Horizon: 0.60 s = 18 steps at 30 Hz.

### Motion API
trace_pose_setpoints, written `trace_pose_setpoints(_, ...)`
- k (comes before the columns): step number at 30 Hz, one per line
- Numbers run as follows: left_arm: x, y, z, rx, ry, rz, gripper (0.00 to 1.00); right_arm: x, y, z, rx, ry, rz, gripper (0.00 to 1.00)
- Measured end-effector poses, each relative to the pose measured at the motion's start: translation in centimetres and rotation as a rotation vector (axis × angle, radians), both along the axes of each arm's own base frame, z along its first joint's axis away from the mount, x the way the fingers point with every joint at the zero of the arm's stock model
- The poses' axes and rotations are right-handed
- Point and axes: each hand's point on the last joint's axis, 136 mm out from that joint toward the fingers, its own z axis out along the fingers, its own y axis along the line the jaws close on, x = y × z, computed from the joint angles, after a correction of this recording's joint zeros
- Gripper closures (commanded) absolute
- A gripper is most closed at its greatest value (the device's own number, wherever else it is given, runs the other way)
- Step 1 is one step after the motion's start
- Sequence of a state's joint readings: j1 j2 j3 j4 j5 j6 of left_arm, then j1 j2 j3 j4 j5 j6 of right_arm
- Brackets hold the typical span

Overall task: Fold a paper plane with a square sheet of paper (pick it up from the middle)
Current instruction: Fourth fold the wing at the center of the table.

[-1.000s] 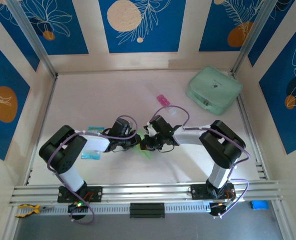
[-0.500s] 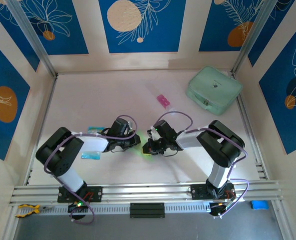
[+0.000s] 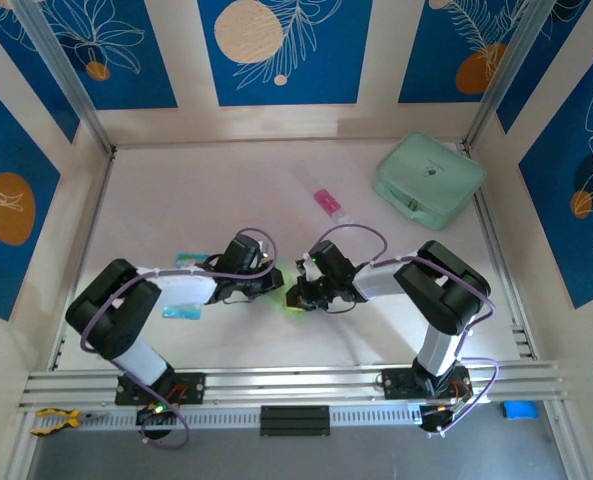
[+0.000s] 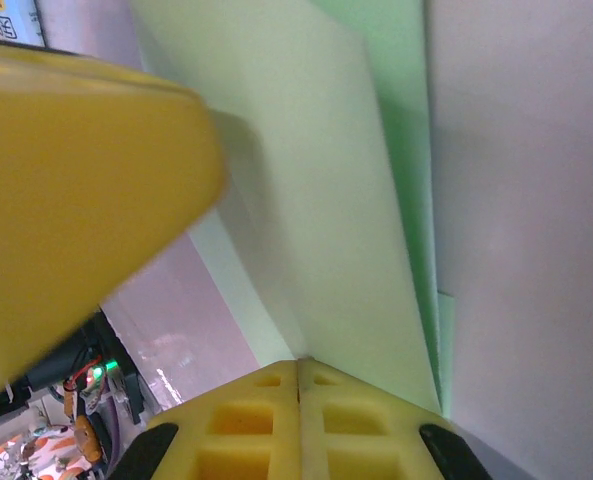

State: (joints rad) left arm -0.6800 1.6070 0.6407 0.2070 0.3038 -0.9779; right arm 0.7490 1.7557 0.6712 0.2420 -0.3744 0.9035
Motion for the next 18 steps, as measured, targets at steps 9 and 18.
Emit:
trace_pose_setpoints(9,0.5,1.0,-1.4,0.031,0.035,0.033,1.00,-0.2,0.0,-0.1,0.003,-0.009,-0.025,1.00)
trace_pose_setpoints(18,2.2,2.9,-1.4,0.018,0.049,0.076,1.00,-0.5,0.4,-0.1,0.015,-0.031,-0.033,1.00)
